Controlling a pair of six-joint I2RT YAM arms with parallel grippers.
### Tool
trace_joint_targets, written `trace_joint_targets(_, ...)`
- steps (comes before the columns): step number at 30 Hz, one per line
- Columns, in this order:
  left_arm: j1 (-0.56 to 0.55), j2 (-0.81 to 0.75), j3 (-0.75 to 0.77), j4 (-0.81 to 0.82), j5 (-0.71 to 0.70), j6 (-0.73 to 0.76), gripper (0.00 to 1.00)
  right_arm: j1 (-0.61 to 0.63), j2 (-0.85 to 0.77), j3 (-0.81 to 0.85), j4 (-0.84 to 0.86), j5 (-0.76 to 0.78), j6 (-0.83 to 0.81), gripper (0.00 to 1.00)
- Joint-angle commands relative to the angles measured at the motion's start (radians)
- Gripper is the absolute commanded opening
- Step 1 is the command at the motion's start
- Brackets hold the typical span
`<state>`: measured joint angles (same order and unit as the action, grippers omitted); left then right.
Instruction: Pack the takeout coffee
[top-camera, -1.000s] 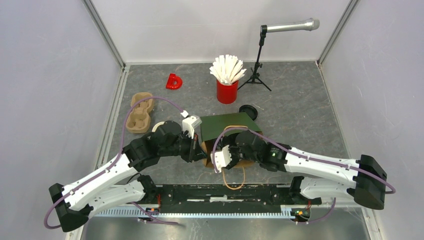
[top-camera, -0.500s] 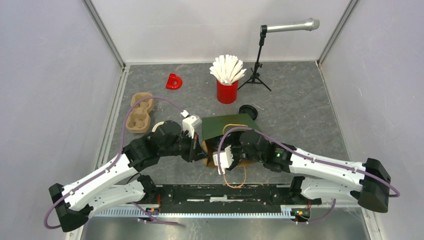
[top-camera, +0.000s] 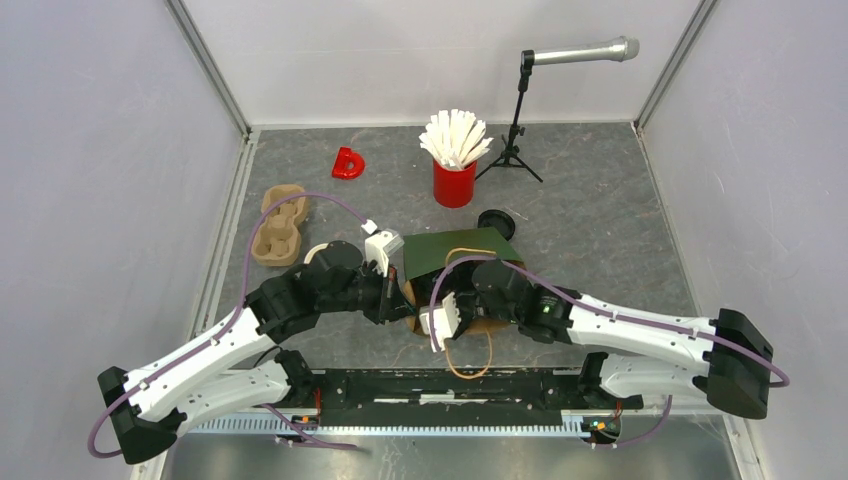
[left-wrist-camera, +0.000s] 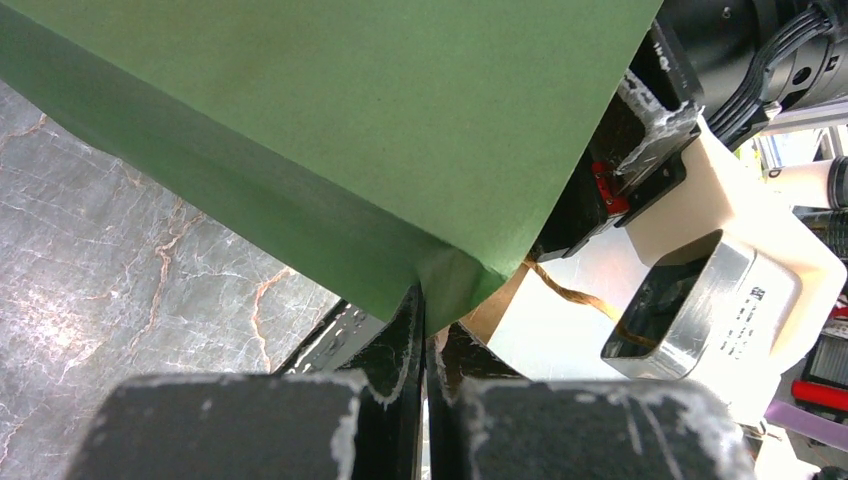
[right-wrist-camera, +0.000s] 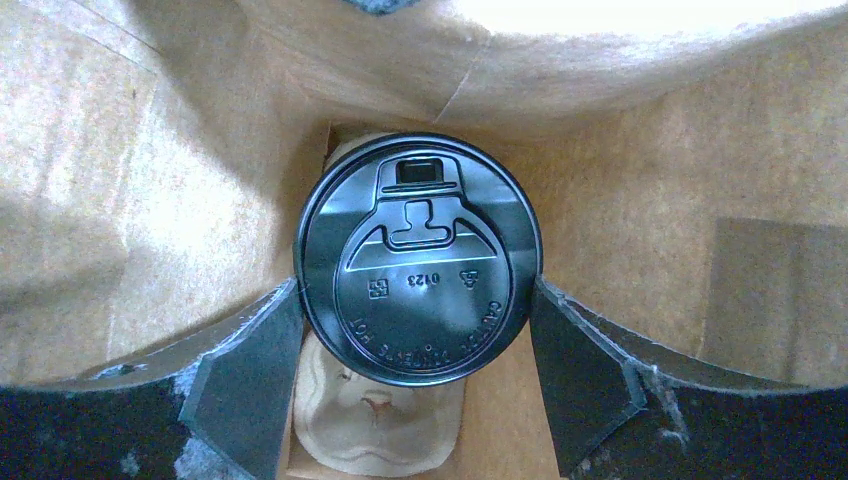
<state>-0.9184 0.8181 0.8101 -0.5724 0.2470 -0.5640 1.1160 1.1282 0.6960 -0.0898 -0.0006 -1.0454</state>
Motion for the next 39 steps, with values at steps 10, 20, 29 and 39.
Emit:
trace_joint_targets(10,-0.004,-0.004,-0.016,0.063,0.047,-0.065,0.02,-0.010,0.047,-0.071,0.191,-0.006,-0.055,0.69)
trace_joint_targets(20,-0.004,0.000,-0.024,0.077,0.049,-0.084,0.02,-0.014,0.094,-0.099,0.240,0.068,-0.067,0.69)
trace_joint_targets(29,-0.003,0.011,-0.034,0.107,0.055,-0.109,0.02,-0.026,0.134,-0.092,0.255,0.077,-0.047,0.69)
trace_joint_targets(39,-0.004,0.010,-0.047,0.120,0.055,-0.124,0.02,-0.044,0.163,-0.105,0.294,0.083,-0.034,0.70)
